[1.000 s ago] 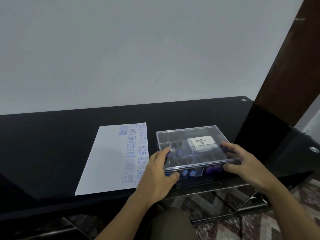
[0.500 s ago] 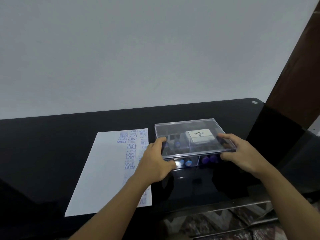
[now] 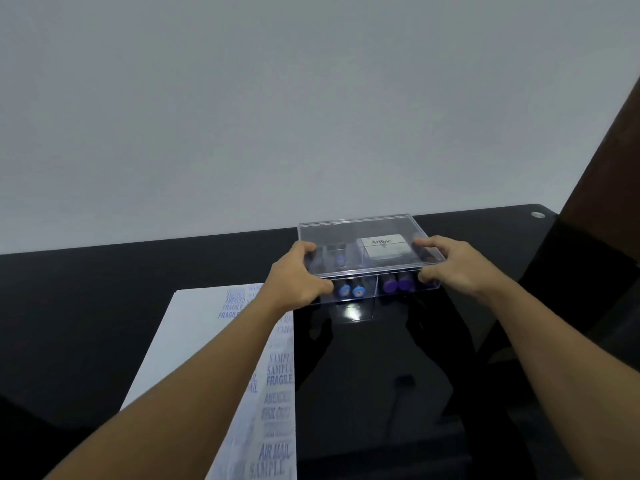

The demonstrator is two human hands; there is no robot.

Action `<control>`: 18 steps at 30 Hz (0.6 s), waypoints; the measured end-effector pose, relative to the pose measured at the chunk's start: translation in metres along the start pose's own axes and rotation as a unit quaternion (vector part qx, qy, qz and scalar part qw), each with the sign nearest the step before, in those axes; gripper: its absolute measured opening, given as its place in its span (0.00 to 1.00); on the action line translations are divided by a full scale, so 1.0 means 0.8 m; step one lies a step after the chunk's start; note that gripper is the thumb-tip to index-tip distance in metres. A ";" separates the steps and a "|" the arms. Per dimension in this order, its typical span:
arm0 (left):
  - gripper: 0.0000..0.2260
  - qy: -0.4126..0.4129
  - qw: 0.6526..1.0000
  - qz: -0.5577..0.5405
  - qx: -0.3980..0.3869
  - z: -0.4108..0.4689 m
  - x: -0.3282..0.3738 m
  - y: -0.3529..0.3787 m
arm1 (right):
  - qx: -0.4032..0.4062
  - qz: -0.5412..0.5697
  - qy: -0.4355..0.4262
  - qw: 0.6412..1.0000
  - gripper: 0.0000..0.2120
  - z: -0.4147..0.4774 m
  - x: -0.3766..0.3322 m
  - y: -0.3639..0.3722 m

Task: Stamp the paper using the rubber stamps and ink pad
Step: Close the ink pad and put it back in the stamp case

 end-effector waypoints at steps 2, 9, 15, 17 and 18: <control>0.31 0.000 1.000 -0.007 0.002 0.018 -0.002 -0.006 | -0.003 0.009 0.001 1.000 0.31 0.023 -0.003 -0.002; 0.30 0.003 1.000 -0.017 0.009 0.075 -0.009 -0.022 | 0.003 0.010 0.000 1.000 0.31 0.089 -0.007 -0.005; 0.33 0.004 1.000 -0.023 0.014 0.103 -0.014 -0.027 | 0.003 0.014 0.004 1.000 0.32 0.117 -0.007 -0.005; 0.33 0.002 0.999 -0.029 0.015 0.108 -0.014 -0.027 | 0.008 0.016 0.004 1.000 0.31 0.122 -0.008 -0.006; 0.34 -0.001 0.999 -0.032 0.016 0.110 -0.014 -0.027 | 0.009 0.016 0.004 1.000 0.31 0.125 -0.009 -0.006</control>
Point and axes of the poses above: each hand's wrist, its own z-axis towards the middle knuckle, its own y-axis out of the palm, x = y × z, the point moved 2 cm from there along z, towards the middle knuckle, and after that the axes turned 8 degrees about -x, right-handed, at the moved point
